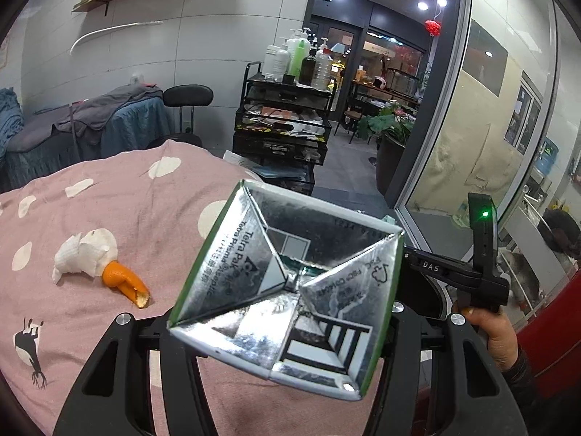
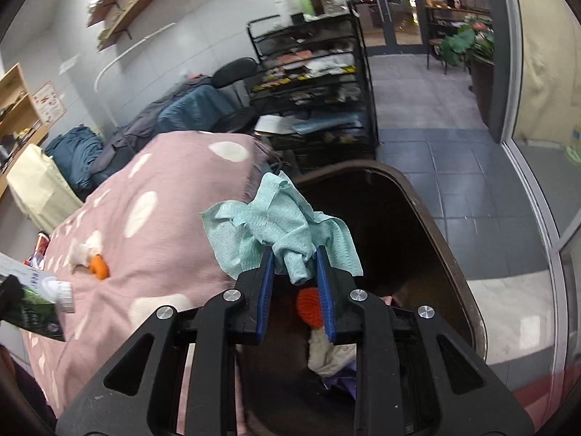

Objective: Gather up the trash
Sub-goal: 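Drop the teal cloth into the bin with the right tool while the left tool carries the carton, then lower the green juice carton into the black bin and open the left tool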

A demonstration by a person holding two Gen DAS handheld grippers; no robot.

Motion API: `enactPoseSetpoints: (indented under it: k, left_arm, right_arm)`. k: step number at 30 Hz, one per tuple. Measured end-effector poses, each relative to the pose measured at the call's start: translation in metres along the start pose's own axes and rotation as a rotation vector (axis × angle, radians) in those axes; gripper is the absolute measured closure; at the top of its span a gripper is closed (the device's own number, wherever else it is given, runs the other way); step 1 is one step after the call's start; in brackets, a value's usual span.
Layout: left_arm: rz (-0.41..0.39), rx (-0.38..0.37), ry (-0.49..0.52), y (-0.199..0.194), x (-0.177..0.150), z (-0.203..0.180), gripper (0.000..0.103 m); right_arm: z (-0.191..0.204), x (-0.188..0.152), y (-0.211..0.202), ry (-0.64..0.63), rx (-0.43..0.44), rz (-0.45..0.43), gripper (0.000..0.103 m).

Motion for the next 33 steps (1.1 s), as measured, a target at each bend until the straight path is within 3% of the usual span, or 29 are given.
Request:
enactPoseSetpoints:
  k: [4, 7, 9, 16, 23, 33]
  left_arm:
    - [0.019, -0.007, 0.009, 0.010, -0.003, -0.011, 0.047]
    - [0.037, -0.018, 0.010, 0.016, -0.005, -0.018, 0.047]
    - [0.048, -0.020, 0.018, 0.020, -0.007, -0.023, 0.047]
    - [0.085, -0.040, 0.029, 0.033, -0.011, -0.039, 0.047]
    - [0.124, -0.063, 0.050, 0.049, -0.014, -0.060, 0.047]
    - [0.207, -0.075, 0.079, 0.091, -0.016, -0.091, 0.047]
  right_arm:
    - [-0.023, -0.016, 0.018, 0.046, -0.027, 0.049, 0.078]
    - [-0.035, -0.029, 0.027, 0.077, -0.050, 0.076, 0.053]
    - [-0.041, -0.035, 0.028, 0.086, -0.062, 0.071, 0.029]
    - [-0.050, -0.039, 0.014, 0.118, -0.053, 0.010, 0.021]
    - [-0.065, -0.023, -0.028, 0.150, -0.140, -0.125, 0.013]
    - [-0.096, -0.009, -0.065, 0.217, -0.189, -0.217, 0.013]
Point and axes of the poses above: each gripper's, at about its wrist camera, not at the fingertips, and y roughly the way its jaws point, z to its left, x to its top, the point moved 10 cm from there along y, roughly the way its jaws point, and after that the axes turned 9 degrees about -y, right-handed, at the moved point
